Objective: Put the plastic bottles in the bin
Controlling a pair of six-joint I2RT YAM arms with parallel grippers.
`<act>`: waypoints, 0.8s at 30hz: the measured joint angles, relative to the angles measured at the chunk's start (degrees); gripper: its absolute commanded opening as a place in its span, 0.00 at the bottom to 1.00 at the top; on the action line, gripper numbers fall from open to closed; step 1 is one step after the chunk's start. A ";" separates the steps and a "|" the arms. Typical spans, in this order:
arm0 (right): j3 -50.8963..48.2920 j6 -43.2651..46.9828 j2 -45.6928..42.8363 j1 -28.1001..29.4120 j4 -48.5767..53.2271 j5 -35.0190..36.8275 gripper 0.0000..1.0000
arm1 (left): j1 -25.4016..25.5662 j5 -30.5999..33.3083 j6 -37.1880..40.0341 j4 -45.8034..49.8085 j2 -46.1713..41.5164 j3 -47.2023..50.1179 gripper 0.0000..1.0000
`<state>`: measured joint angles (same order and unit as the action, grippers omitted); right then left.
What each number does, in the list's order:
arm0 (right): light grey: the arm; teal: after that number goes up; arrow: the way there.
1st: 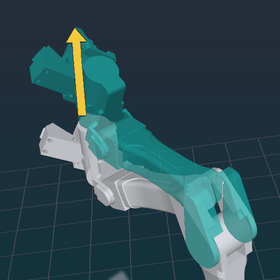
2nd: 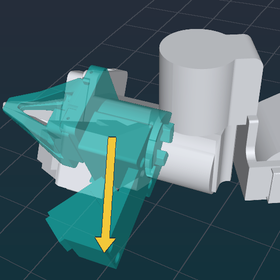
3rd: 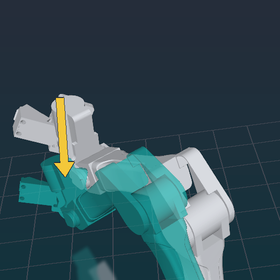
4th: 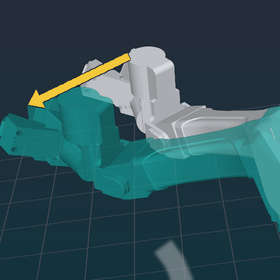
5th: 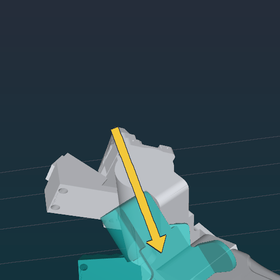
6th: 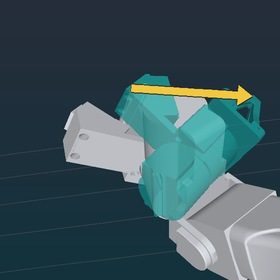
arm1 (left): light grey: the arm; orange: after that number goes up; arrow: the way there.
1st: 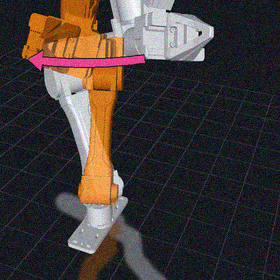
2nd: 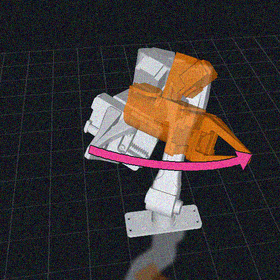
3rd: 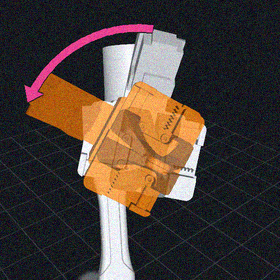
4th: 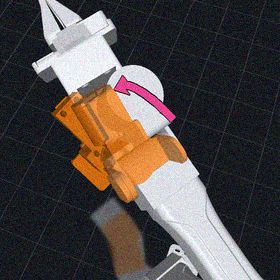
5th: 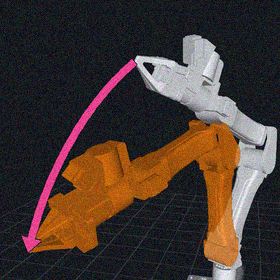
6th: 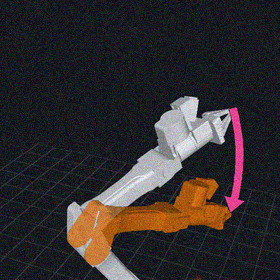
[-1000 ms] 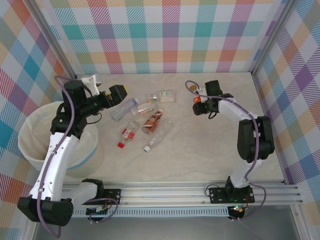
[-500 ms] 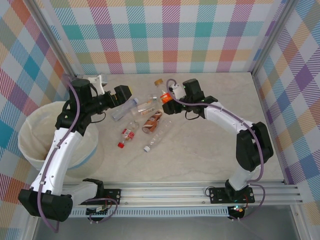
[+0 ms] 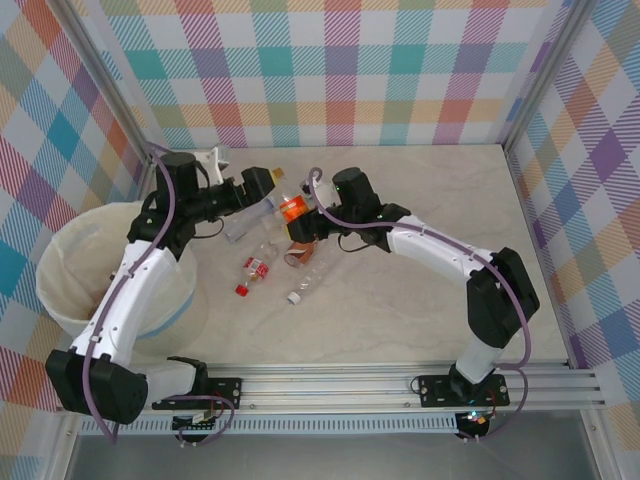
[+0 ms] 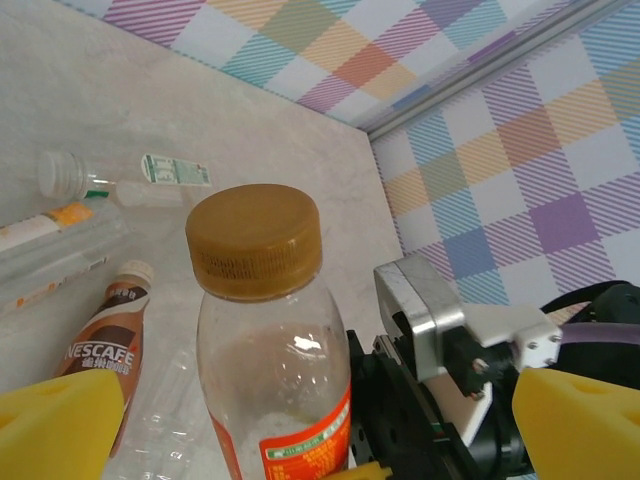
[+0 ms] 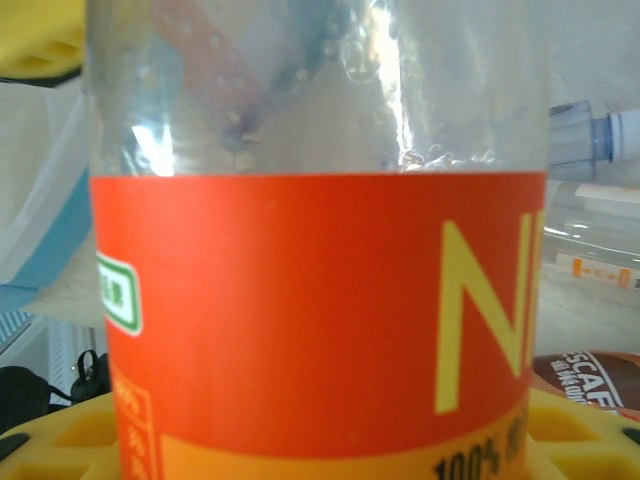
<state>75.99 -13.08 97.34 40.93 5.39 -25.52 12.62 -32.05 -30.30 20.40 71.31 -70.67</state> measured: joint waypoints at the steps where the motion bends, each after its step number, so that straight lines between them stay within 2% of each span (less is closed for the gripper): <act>1: 0.02 -0.04 0.00 0.07 -0.22 -0.61 0.40 | 0.33 0.15 -0.13 0.00 0.46 0.00 1.00; 5: 0.11 -0.66 0.00 0.28 -2.03 -4.42 0.41 | 1.20 3.41 -0.26 0.48 1.42 -0.02 0.94; 8: 0.31 -0.98 0.00 0.90 -3.39 -7.45 0.42 | 1.25 4.79 -0.22 0.57 2.62 -0.11 0.86; 12: 0.33 -1.05 0.42 1.97 -3.34 -9.66 0.43 | 1.55 4.24 -0.33 0.17 4.13 -0.50 0.61; 15: 0.33 -1.03 0.61 2.60 -3.04 -10.14 0.44 | 1.62 4.02 -0.17 0.17 4.13 -0.81 0.49; 17: 0.33 -1.01 0.61 2.73 -2.84 -10.08 0.48 | 1.64 4.07 -0.13 0.20 4.11 -1.01 0.43; 19: 0.33 -0.42 0.61 2.73 -2.82 -9.97 0.57 | 1.64 4.11 -0.39 0.17 4.11 -1.11 0.38; 24: -0.28 0.28 0.15 2.73 -3.85 -7.67 0.84 | 1.64 4.57 -0.09 0.68 3.96 -1.16 0.35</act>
<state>75.70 -12.80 97.49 43.66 1.54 -33.19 14.26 -27.49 -30.39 21.08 75.26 -71.83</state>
